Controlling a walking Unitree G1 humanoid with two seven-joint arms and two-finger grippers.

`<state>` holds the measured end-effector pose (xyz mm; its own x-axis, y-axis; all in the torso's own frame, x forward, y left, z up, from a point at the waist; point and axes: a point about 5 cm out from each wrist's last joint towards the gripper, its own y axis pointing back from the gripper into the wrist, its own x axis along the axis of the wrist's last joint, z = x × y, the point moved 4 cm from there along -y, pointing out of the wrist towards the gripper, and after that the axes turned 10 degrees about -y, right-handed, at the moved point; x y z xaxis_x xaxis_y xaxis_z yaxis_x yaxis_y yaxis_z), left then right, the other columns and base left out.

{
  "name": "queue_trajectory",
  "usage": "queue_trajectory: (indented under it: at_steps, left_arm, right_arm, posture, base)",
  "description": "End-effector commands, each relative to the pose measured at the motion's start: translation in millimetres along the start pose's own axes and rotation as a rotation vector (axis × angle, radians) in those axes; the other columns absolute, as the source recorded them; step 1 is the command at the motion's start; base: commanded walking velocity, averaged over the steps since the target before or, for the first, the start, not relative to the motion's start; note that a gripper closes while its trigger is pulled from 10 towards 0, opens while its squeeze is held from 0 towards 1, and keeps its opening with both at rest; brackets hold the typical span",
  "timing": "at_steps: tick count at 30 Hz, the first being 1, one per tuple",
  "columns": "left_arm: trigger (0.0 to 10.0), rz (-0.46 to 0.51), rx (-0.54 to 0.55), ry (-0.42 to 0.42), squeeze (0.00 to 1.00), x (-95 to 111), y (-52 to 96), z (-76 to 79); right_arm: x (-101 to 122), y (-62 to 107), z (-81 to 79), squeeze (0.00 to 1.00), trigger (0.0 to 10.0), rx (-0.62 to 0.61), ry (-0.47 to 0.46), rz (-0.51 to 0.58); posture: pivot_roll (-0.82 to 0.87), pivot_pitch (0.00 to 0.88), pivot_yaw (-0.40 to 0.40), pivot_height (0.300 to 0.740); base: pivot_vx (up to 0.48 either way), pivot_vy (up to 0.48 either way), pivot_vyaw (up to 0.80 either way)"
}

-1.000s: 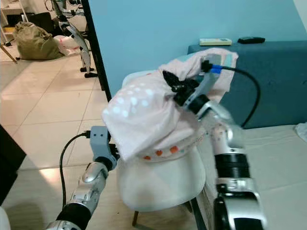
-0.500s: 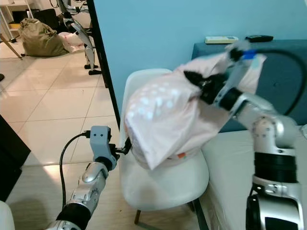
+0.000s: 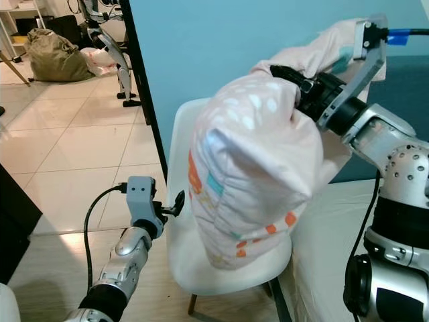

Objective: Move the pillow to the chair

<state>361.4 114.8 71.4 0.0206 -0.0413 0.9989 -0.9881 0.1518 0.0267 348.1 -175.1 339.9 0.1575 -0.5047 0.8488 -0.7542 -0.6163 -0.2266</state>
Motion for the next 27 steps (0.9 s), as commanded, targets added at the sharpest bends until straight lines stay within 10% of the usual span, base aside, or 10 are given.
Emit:
queue_trajectory:
  at_steps: [1,10,27]
  left_arm:
    - [10.0,-0.010,-0.004,0.000,0.00,-2,1.0,1.4]
    - [10.0,-0.011,-0.008,-0.001,0.00,-2,2.7,2.5]
    - [10.0,-0.026,-0.005,-0.003,0.00,-10,15.3,4.5]
  right_arm:
    - [8,-4.5,-1.7,0.00,10.0,-0.005,-0.011,0.048]
    - [-51,-33.8,50.5,0.00,10.0,-0.247,-0.138,0.020]
    - [-128,-52.2,86.5,0.00,10.0,-0.444,-0.049,-0.023]
  posture:
    - [-0.05,0.000,0.015,0.740]
    - [-0.04,0.000,0.012,0.740]
    - [-0.02,0.042,0.002,0.740]
  base:
    - [0.000,0.000,0.00]
    - [0.000,0.000,0.00]
    - [0.000,0.000,0.00]
